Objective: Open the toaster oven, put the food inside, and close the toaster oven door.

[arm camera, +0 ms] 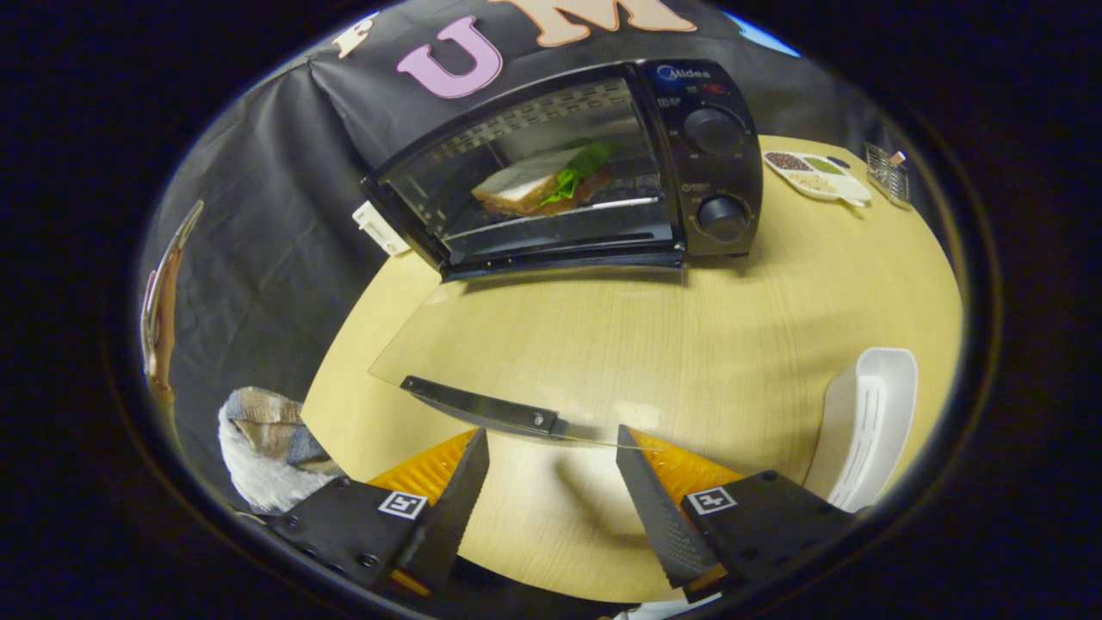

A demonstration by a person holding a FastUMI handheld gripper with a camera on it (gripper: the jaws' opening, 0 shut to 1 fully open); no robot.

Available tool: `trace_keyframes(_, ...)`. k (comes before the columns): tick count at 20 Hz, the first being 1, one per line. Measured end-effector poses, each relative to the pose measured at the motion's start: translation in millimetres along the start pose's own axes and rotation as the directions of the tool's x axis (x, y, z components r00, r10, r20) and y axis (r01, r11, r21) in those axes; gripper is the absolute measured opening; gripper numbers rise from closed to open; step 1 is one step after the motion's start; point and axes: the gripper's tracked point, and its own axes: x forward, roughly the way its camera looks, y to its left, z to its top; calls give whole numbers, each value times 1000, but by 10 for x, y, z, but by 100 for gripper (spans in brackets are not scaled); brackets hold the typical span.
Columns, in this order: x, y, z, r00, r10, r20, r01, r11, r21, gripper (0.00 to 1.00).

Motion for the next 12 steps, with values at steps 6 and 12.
trace_keyframes(6,-227,115,666,986,-6,169,-6,997,74,95)
trace_keyframes(12,-285,201,1069,964,2,267,-27,996,88,98)
